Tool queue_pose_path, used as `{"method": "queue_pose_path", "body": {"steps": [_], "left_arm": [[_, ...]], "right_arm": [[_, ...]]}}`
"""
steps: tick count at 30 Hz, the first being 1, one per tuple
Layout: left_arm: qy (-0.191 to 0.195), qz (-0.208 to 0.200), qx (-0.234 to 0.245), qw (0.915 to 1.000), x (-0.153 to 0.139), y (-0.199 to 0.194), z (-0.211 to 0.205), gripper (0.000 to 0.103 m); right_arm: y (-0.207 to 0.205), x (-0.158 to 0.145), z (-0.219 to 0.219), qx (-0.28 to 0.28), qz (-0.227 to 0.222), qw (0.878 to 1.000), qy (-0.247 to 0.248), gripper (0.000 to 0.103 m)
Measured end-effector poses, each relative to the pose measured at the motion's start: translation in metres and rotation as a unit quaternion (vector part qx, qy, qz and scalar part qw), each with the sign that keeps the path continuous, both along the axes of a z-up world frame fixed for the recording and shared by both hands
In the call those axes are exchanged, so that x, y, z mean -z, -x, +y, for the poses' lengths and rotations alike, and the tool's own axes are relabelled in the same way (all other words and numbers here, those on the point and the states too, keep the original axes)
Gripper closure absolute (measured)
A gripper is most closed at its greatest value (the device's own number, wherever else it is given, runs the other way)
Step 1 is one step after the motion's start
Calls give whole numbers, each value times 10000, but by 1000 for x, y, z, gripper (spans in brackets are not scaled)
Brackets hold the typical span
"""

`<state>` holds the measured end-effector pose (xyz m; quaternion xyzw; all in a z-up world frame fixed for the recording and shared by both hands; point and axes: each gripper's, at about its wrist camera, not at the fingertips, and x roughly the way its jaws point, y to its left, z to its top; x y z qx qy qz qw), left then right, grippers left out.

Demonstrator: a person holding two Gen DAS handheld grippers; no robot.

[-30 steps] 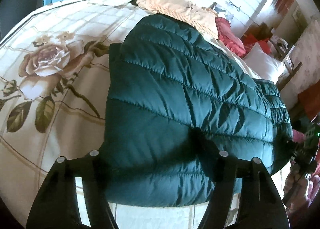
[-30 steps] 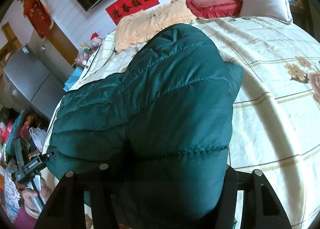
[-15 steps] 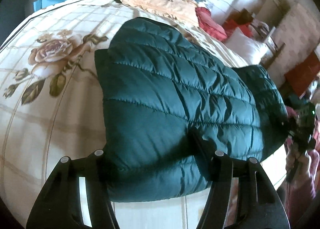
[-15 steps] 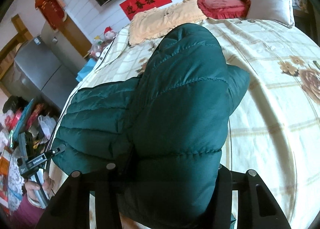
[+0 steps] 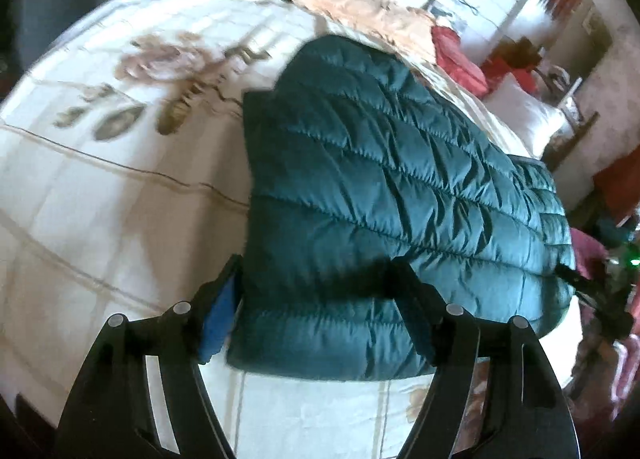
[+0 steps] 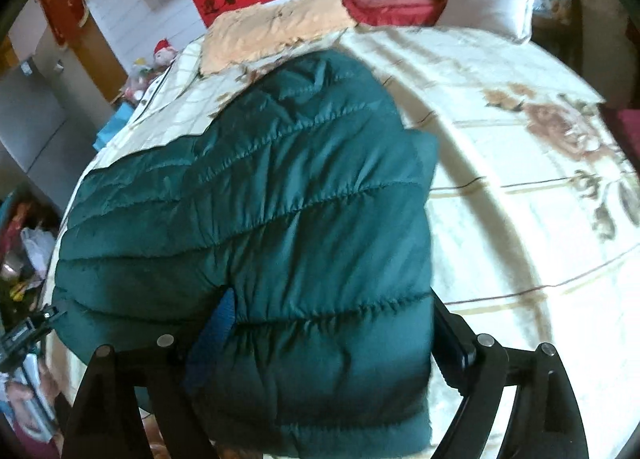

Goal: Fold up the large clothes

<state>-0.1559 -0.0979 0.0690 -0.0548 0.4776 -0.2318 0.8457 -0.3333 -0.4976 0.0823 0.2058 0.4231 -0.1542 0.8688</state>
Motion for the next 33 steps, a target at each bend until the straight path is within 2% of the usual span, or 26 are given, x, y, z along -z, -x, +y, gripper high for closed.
{"method": "queue_pose_path", "body": {"steps": [3, 7, 12, 16, 21, 30, 33], "left_arm": [[-308, -415, -102, 9986, -13, 18, -1, 30], [-458, -761, -113, 9960, -24, 36, -5, 30], [-573, -1030, -57, 9930, -31, 52, -20, 30], [-476, -1110, -51, 9927, -35, 63, -29, 30], [-542, -1208, -7, 9912, -36, 73, -38, 30], [-620, -1409, 12, 9881, -36, 90, -50, 30], [-661, -1486, 4, 9867, -38, 94, -52, 30]], "right_arm": [[14, -18, 9, 130, -100, 9993, 333, 16], [29, -41, 25, 216, -380, 9969, 658, 16], [36, -58, 63, -55, -705, 9939, 843, 16], [33, -58, 97, -371, -787, 9912, 996, 16], [31, -52, 134, -672, -832, 9885, 1069, 13], [27, -46, 171, -867, -802, 9858, 1193, 12], [27, -47, 179, -822, -782, 9831, 1434, 7]]}}
